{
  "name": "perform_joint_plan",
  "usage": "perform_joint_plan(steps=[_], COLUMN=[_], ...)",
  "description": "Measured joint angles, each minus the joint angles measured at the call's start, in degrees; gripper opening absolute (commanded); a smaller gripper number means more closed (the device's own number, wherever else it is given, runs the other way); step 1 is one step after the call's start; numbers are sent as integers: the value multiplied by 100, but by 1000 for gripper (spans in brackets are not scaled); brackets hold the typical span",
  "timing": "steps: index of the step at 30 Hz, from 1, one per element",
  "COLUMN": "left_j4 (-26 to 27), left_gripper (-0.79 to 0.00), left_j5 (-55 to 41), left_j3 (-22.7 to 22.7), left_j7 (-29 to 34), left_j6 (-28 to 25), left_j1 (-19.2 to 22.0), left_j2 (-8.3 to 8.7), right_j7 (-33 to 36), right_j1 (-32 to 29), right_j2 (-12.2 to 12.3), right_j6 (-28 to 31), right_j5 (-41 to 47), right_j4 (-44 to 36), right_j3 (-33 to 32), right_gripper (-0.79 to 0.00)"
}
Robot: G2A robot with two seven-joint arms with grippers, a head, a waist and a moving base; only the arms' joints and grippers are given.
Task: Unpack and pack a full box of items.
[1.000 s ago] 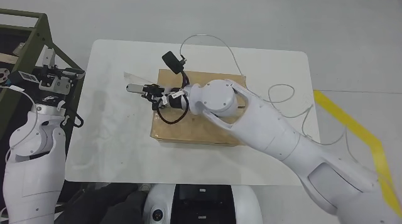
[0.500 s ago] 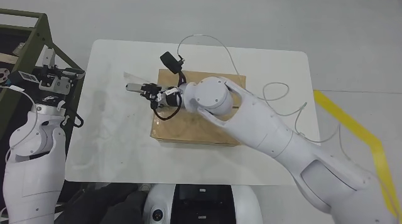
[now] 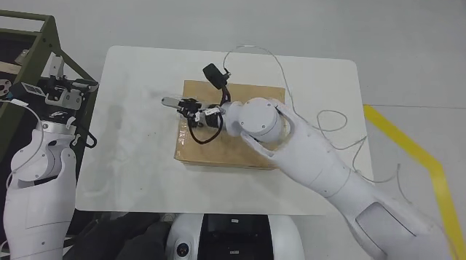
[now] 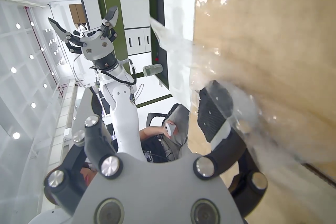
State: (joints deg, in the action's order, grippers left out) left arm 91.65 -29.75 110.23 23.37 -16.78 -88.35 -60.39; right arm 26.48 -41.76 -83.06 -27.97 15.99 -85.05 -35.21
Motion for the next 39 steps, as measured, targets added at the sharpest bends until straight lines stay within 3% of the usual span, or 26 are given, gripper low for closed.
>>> perform_joint_plan(steps=[27, 32, 39], left_j4=[0, 0, 0], left_gripper=[0, 0, 0], left_j5=[0, 0, 0], left_j3=[0, 0, 0], left_j7=[0, 0, 0], left_j6=[0, 0, 0], left_j1=[0, 0, 0], left_j2=[0, 0, 0], right_j7=[-478, -324, -6], right_j1=[-2146, -2159, -1531], right_j2=[611, 627, 474], right_j6=[-714, -610, -426], right_j5=[-1287, -1339, -1145], right_j4=[-2230, -2335, -1719], right_j3=[-1522, -1570, -1195], right_gripper=[0, 0, 0])
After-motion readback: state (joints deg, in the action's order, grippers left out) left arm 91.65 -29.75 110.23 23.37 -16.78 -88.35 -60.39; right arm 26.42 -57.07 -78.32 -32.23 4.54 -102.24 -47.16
